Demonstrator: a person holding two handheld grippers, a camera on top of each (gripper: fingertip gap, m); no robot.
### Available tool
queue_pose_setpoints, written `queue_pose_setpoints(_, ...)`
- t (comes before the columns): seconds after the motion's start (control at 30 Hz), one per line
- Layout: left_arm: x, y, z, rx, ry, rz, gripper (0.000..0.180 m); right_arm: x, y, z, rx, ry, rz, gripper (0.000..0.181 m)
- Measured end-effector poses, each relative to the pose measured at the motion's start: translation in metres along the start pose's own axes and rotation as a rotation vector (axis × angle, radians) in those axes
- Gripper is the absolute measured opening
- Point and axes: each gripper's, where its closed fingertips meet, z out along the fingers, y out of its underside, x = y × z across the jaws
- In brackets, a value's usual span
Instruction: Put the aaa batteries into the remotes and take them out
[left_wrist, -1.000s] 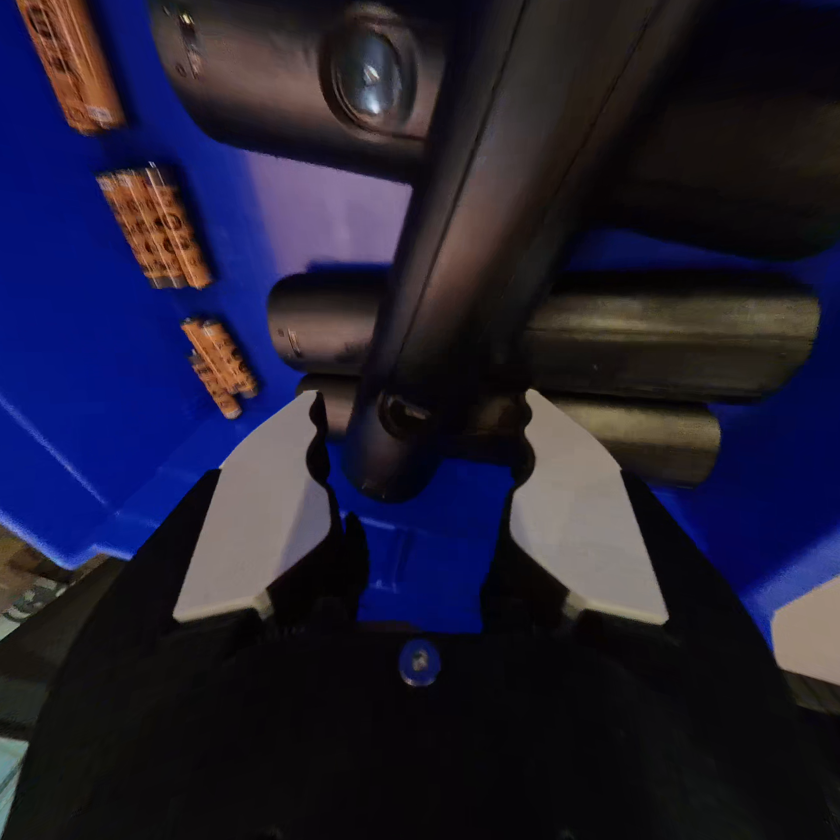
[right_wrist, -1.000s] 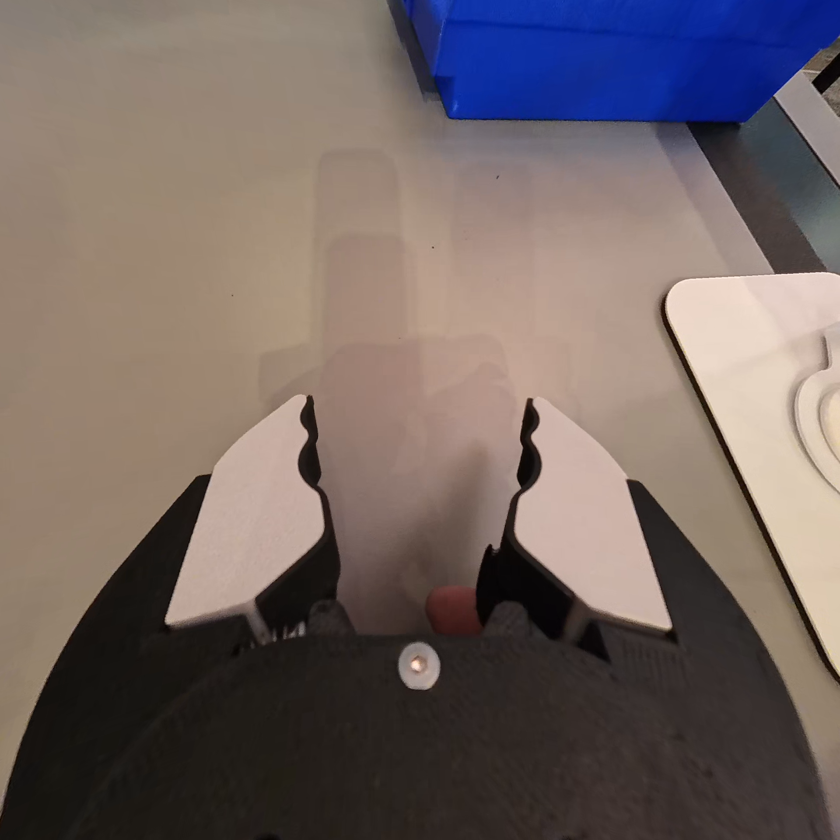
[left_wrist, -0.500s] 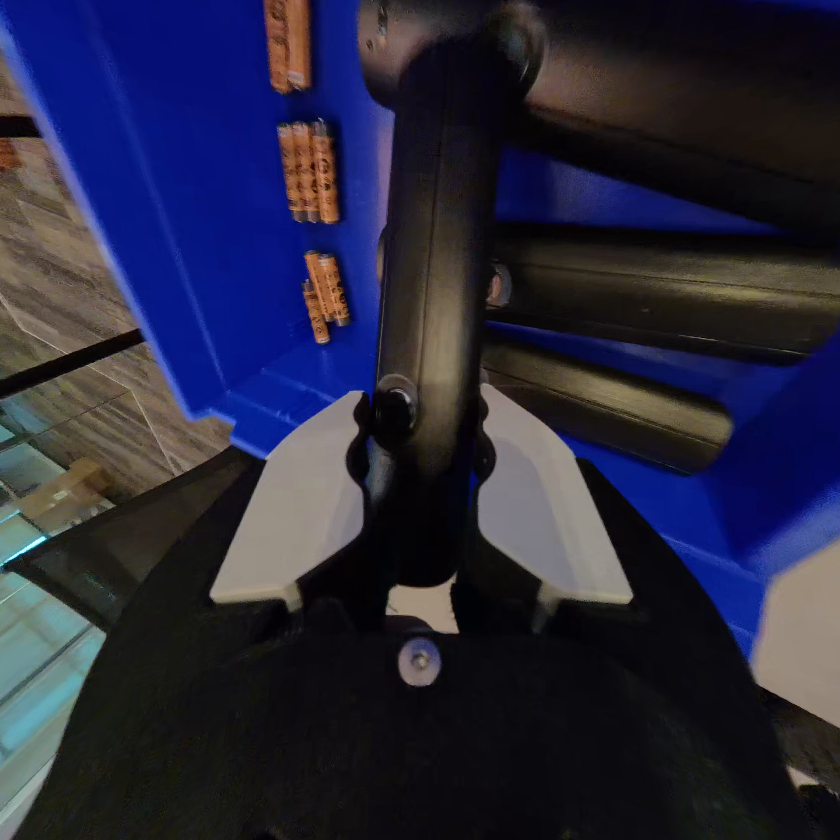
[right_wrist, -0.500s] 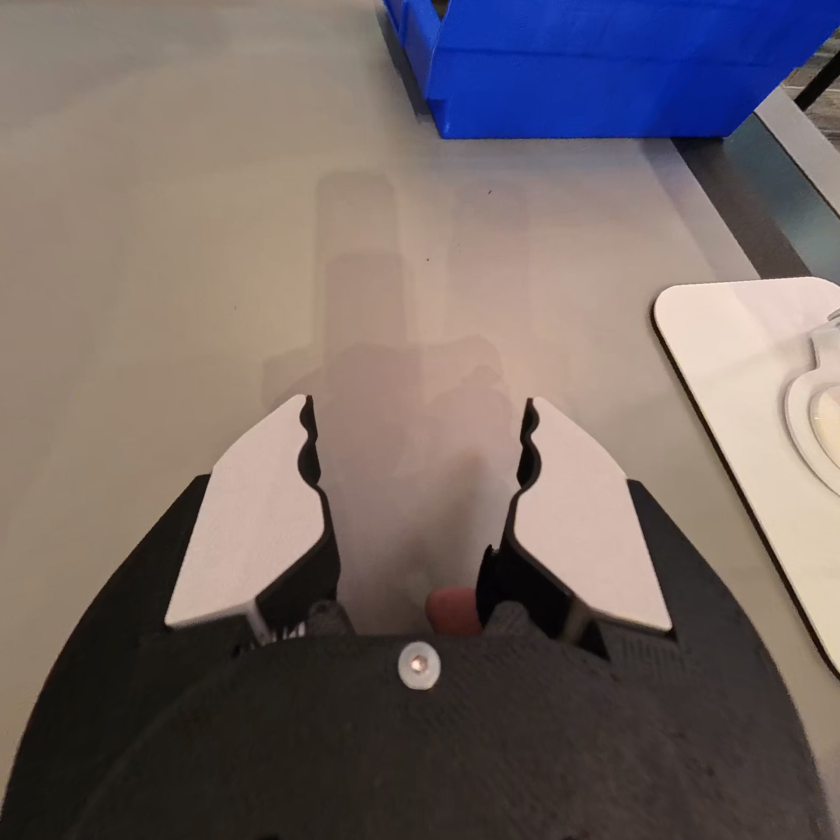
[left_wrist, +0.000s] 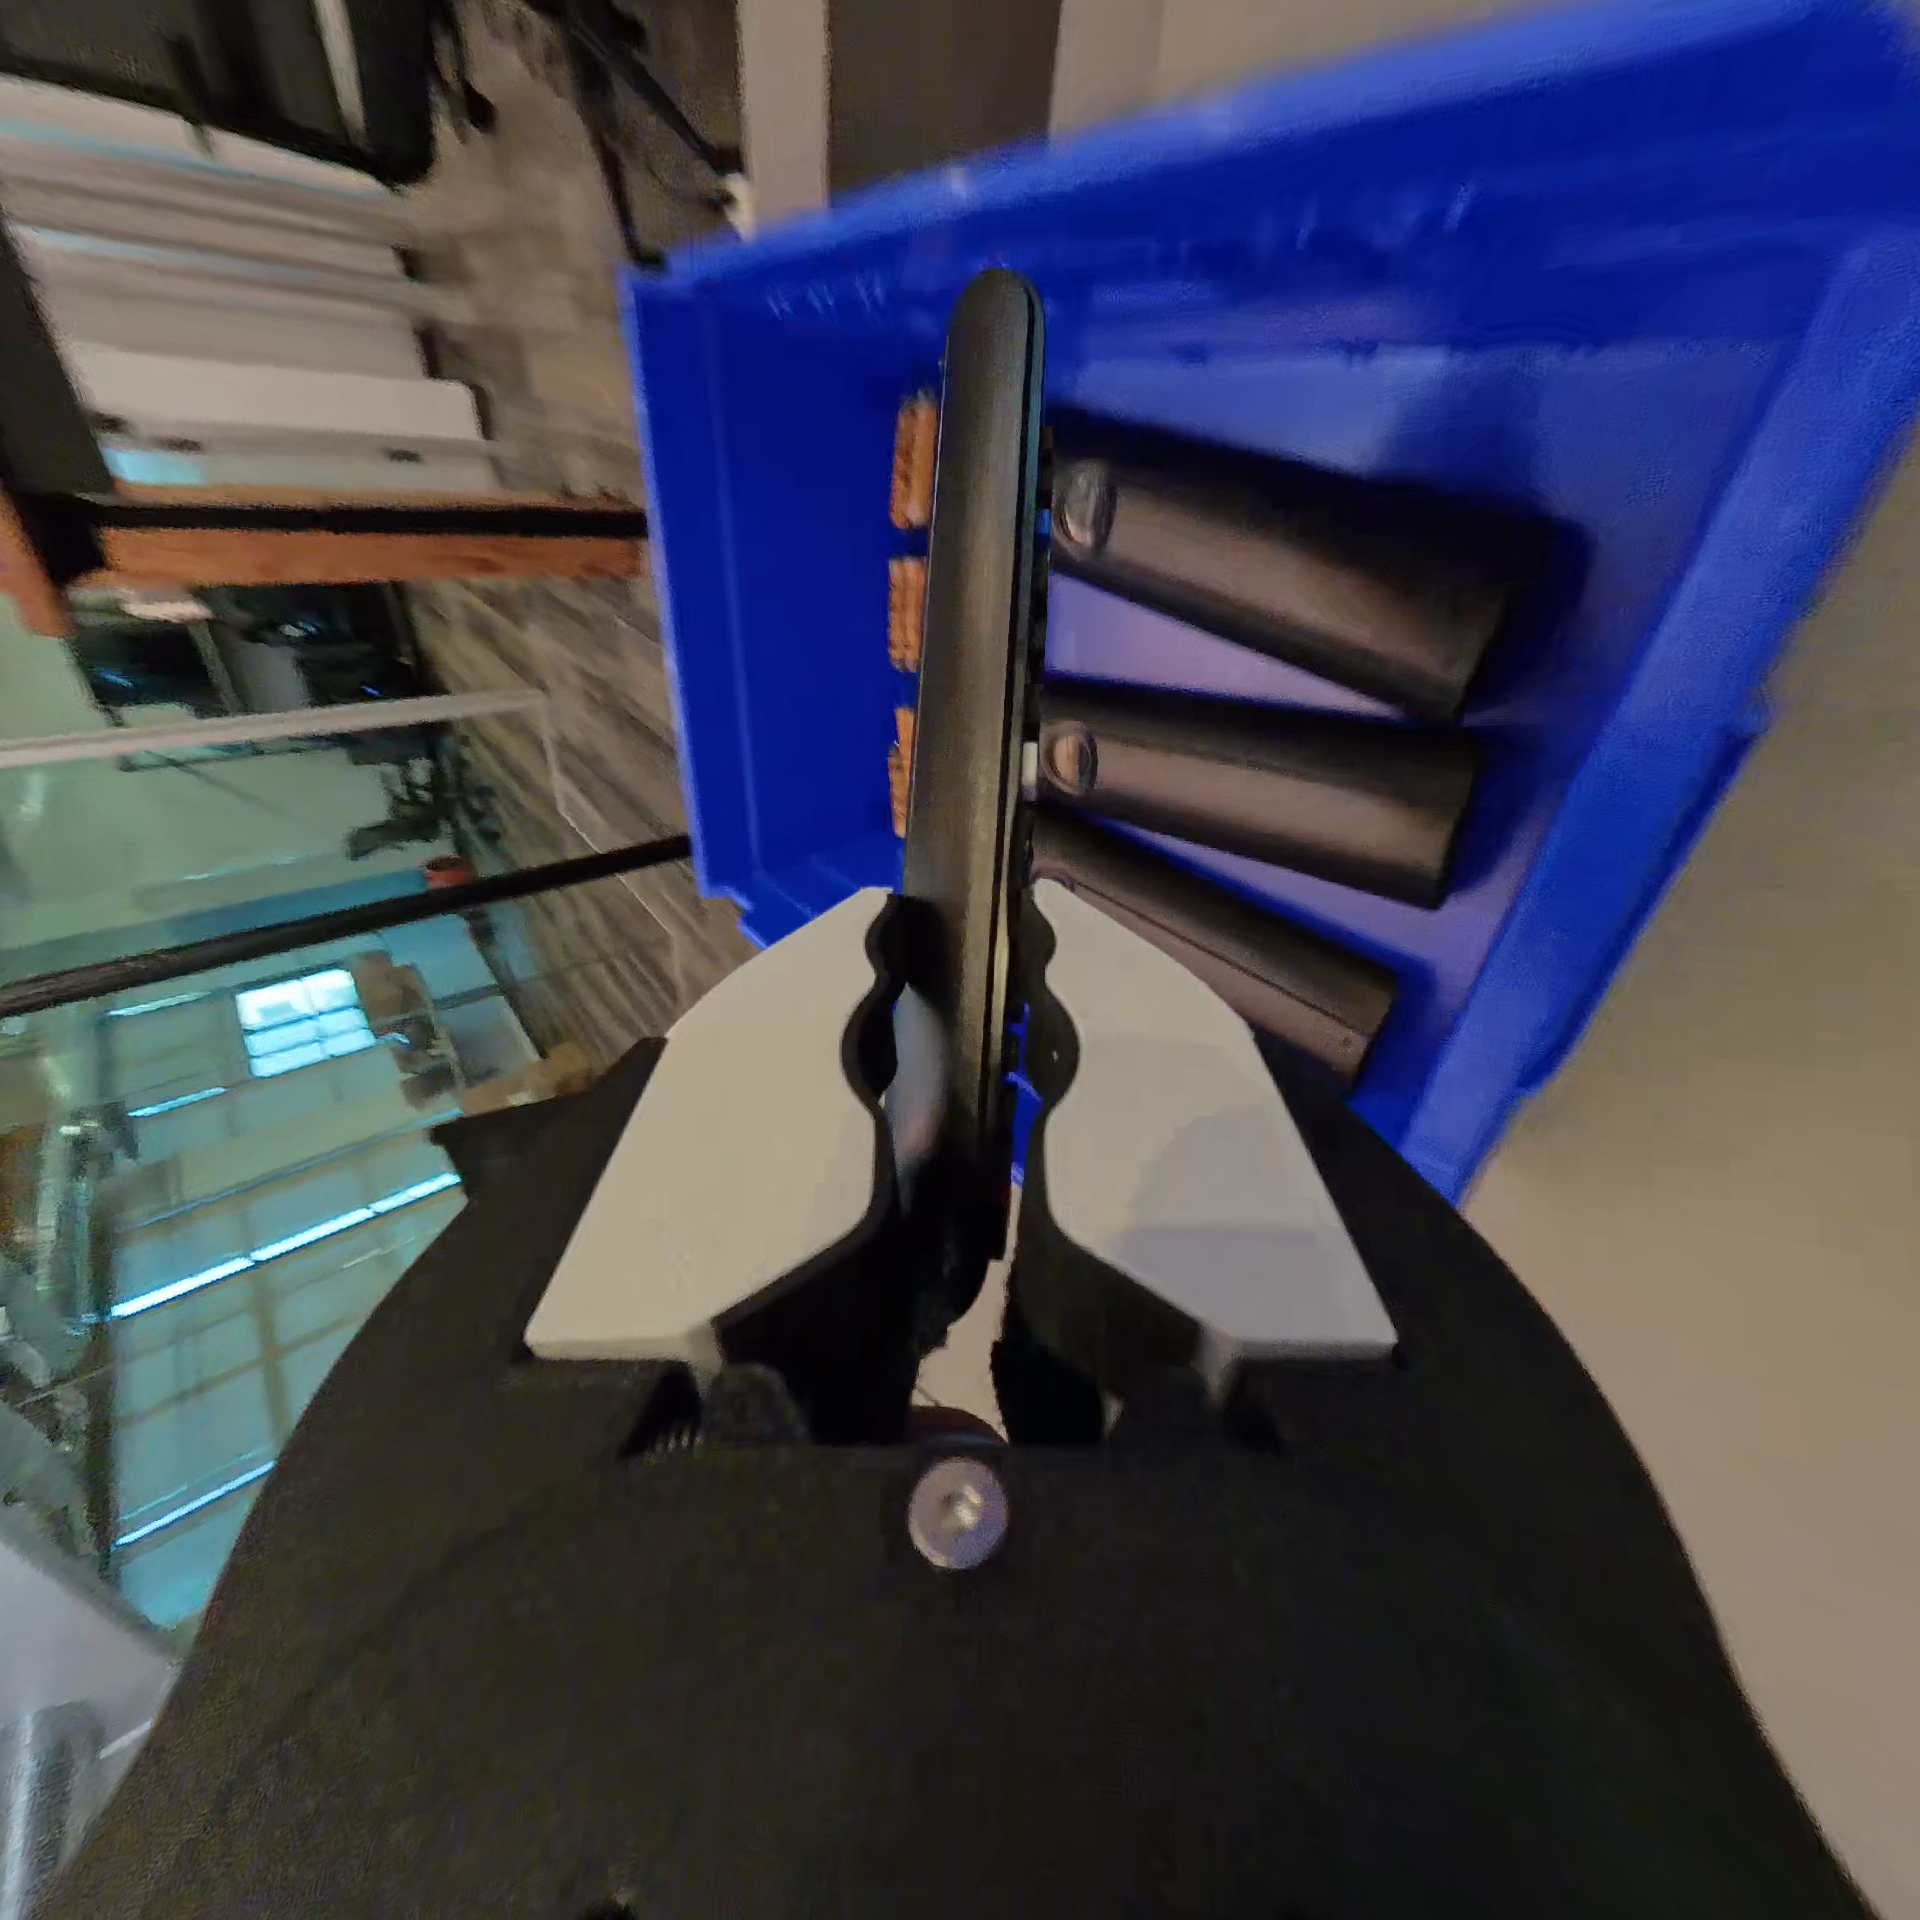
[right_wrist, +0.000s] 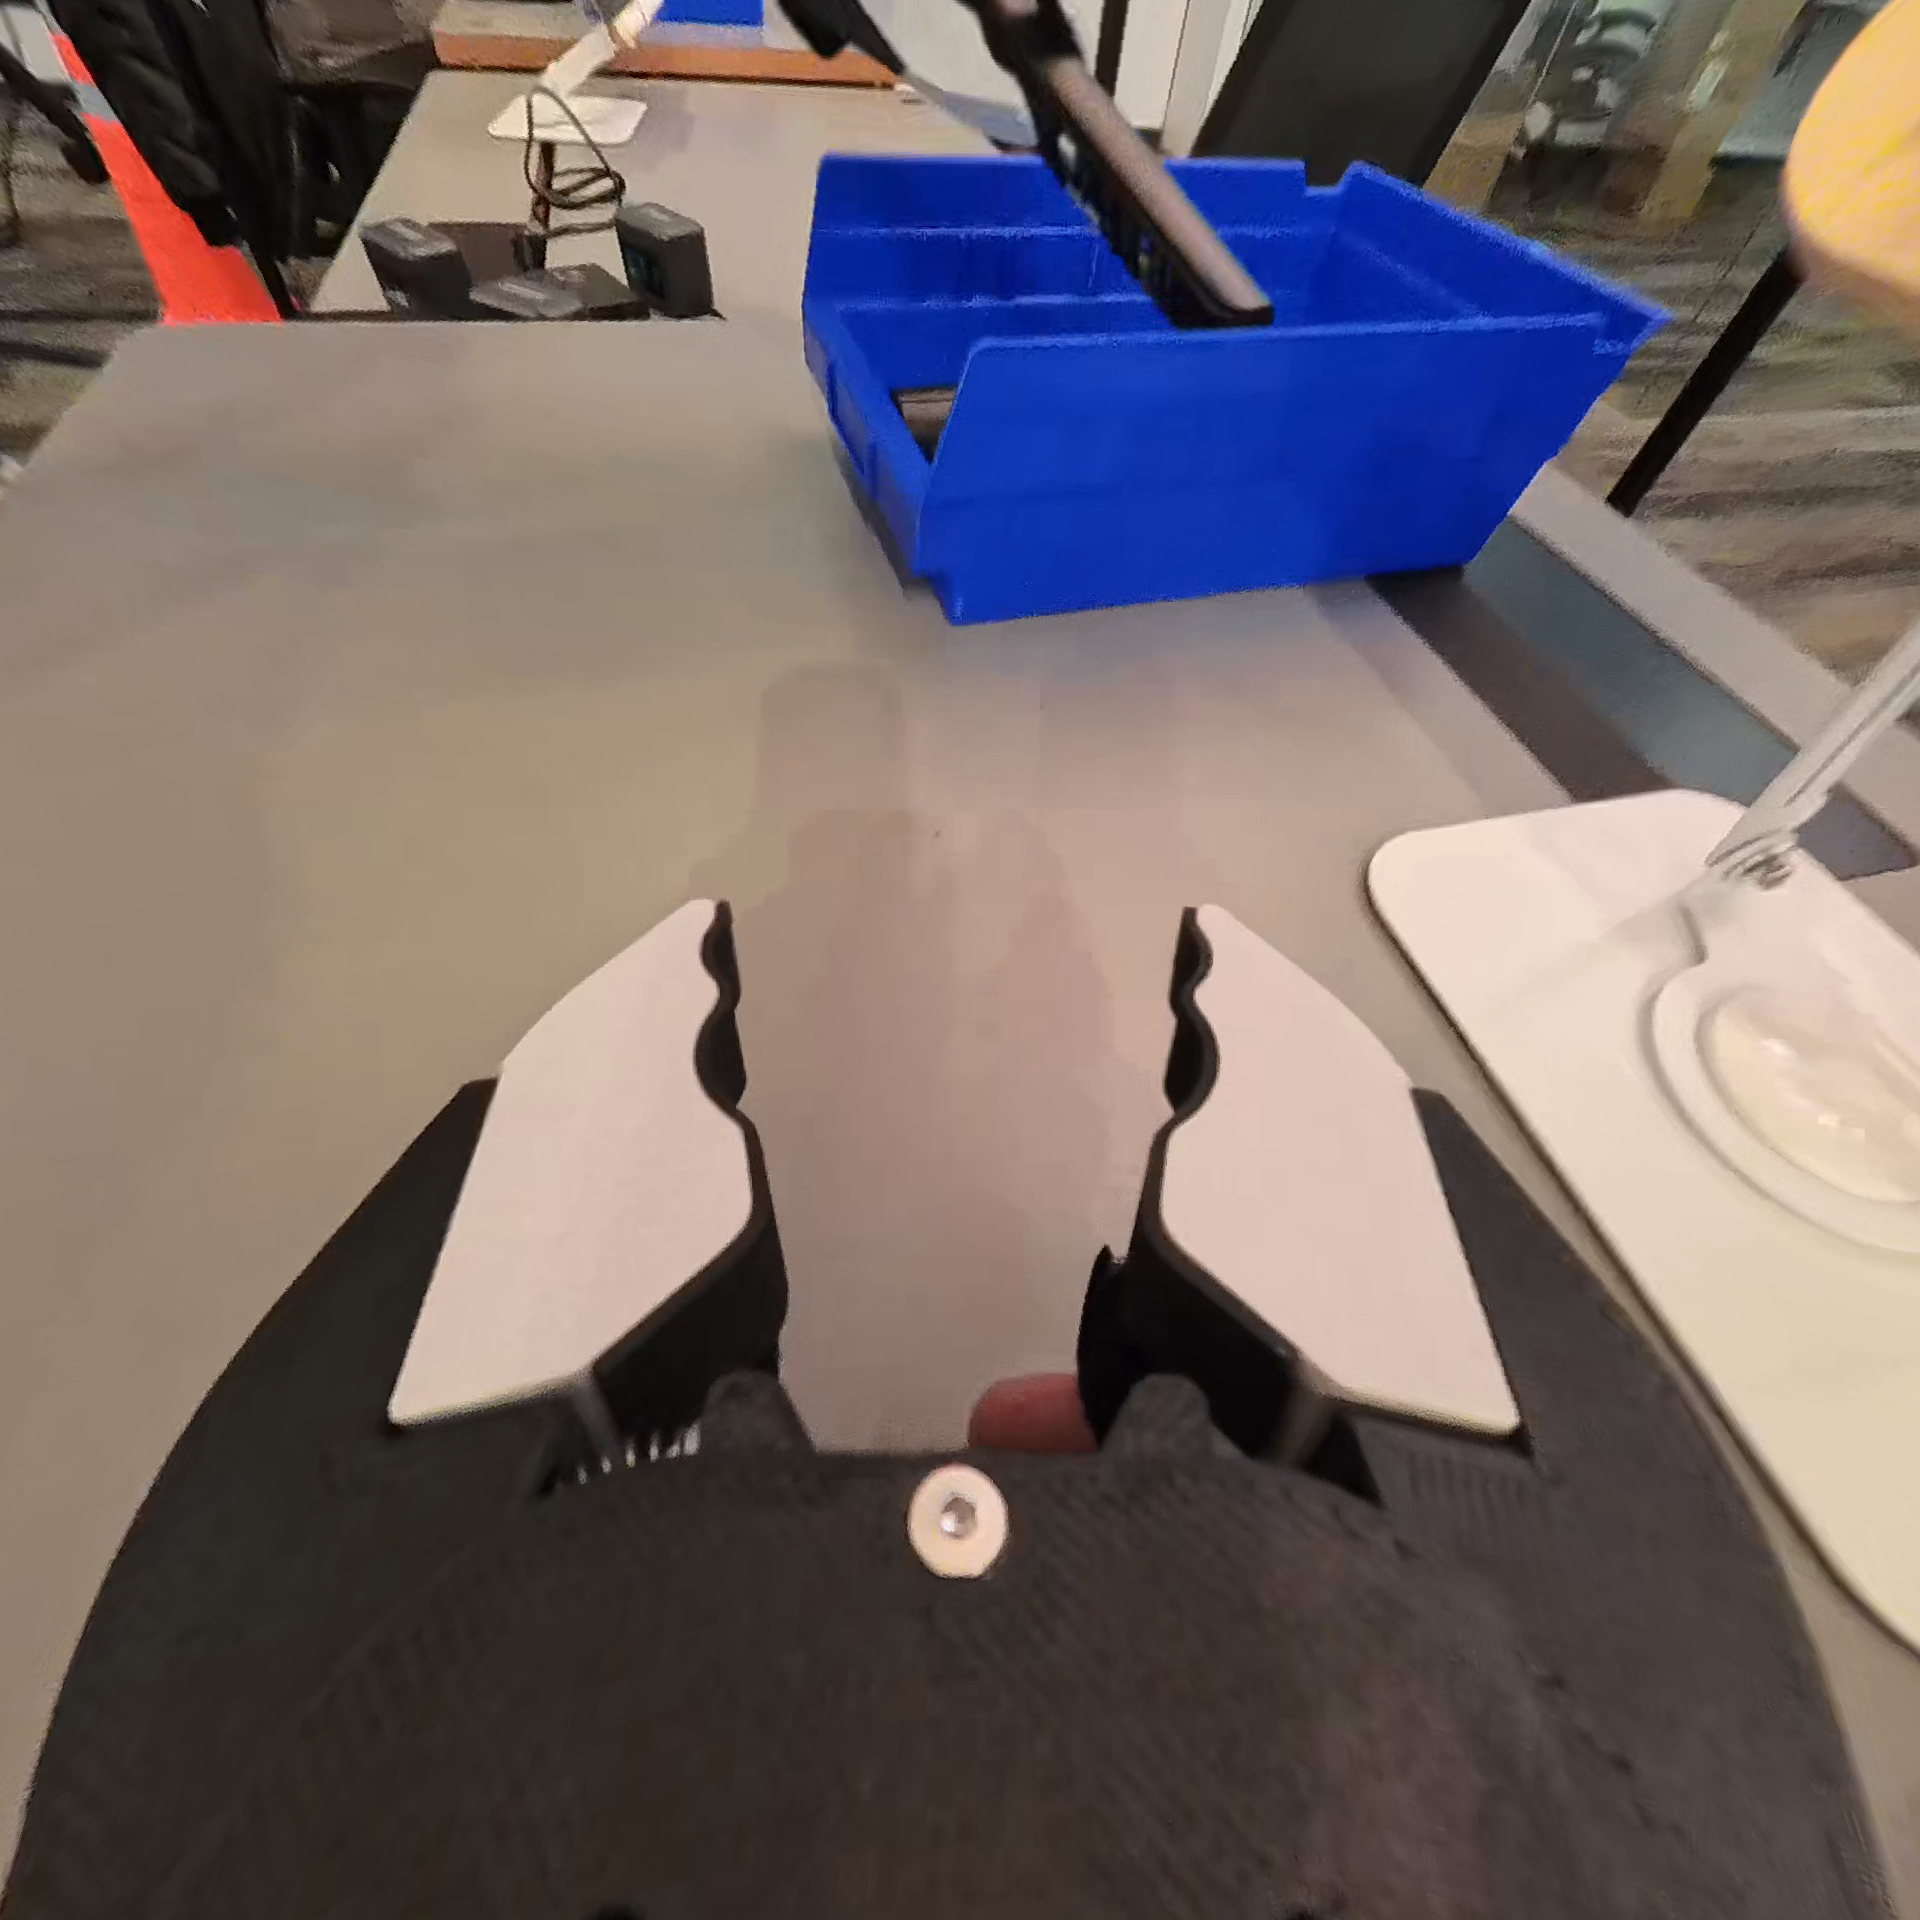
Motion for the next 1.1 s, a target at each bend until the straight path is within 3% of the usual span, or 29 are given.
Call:
queue_pose_setpoints(0.13, 0.012, -0.053, -0.058, 0.136, -0.089, 0.025, 0.020, 0.003, -0.035, 0.000, 0.066, 0.042, -0.098, 0.088)
queue_pose_setpoints(0.3, 0.064, -0.135, -0.114, 0.350, -0.007, 0.008, 0.020, -0.002, -0.058, 0.007, 0.075, 0.057, -0.274, 0.078)
queue_pose_setpoints(0.4, 0.096, -0.168, -0.123, 0.364, 0.017, 0.056, 0.021, -0.012, -0.053, 0.010, 0.007, 0.094, -0.431, 0.075)
queue_pose_setpoints(0.5, 0.117, -0.196, -0.125, 0.422, 0.055, 0.037, 0.021, -0.019, -0.039, 0.014, -0.072, 0.145, -0.610, 0.064)
queue_pose_setpoints(0.6, 0.129, -0.215, -0.125, 0.451, 0.092, 0.026, 0.021, -0.019, -0.027, 0.011, -0.129, 0.214, -0.769, 0.031)
queue_pose_setpoints(0.63, 0.131, -0.220, -0.125, 0.462, 0.101, 0.021, 0.021, -0.020, -0.025, 0.009, -0.133, 0.226, -0.790, 0.030)
queue_pose_setpoints(0.83, 0.150, -0.245, -0.116, 0.510, 0.140, 0.033, 0.025, -0.024, 0.004, -0.013, -0.180, 0.205, -0.748, 0.025)
queue_pose_setpoints(0.93, 0.147, -0.249, -0.116, 0.539, 0.098, -0.022, 0.058, -0.027, 0.020, -0.025, -0.202, 0.183, -0.684, 0.025)
queue_pose_setpoints(1.0, 0.132, -0.233, -0.119, 0.539, 0.079, -0.072, 0.069, -0.025, 0.035, -0.036, -0.227, 0.185, -0.658, 0.025)
queue_pose_setpoints(1.1, 0.082, -0.180, -0.109, 0.483, 0.002, -0.155, 0.061, -0.023, 0.051, -0.048, -0.229, 0.168, -0.595, 0.025)
